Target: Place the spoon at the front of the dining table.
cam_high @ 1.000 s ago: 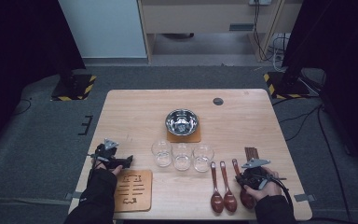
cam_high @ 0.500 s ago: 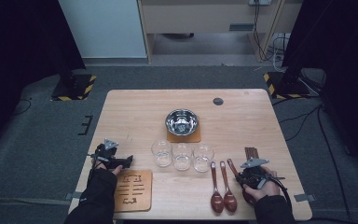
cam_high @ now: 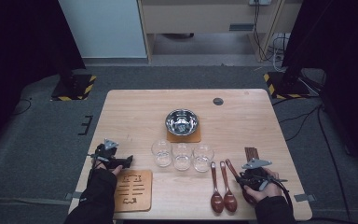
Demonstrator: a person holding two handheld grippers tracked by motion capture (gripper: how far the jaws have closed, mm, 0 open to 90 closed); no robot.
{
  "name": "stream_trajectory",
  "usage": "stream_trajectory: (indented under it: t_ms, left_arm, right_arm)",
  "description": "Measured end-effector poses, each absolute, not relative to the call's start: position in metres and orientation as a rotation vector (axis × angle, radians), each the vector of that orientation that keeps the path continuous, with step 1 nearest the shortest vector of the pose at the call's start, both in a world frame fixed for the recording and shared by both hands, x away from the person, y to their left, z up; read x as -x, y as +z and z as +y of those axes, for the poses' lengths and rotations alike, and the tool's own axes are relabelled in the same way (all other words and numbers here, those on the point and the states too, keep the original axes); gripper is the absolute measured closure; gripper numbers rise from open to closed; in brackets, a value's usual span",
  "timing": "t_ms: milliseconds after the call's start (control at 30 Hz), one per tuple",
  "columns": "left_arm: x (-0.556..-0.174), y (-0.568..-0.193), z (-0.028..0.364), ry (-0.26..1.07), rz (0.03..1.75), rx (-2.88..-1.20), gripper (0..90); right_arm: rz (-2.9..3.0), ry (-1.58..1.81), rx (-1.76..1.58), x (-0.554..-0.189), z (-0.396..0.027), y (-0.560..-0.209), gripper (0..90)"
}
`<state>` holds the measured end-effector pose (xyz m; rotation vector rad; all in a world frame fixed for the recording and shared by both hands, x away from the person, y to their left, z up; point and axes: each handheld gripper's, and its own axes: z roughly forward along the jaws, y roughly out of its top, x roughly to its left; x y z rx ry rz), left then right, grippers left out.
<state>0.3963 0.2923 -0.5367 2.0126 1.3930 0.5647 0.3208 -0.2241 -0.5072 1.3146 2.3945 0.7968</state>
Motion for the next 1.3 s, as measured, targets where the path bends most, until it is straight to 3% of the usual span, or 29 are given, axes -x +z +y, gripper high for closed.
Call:
stream_trajectory:
  t_ms: [433, 833, 1300]
  left_arm:
    - [-0.3962, -0.5367, 0.2923, 0.565, 1.393, -2.013, 0.0]
    - [-0.3963, -0.5367, 0.2923, 0.565, 1.393, -2.013, 0.0]
    - [-0.3963, -0.5367, 0.2923, 0.565, 1.393, -2.012, 0.0]
  right_arm:
    - [2.395, 0.738, -1.361, -0.3174, -0.2238, -0.5101, 71.2]
    - [2.399, 0.732, -1.371, -0.3176, -0.2217, -0.5104, 81.2]
    - [2.391, 0.762, -1.384, -0.3187, -0.2218, -0.5078, 82.2]
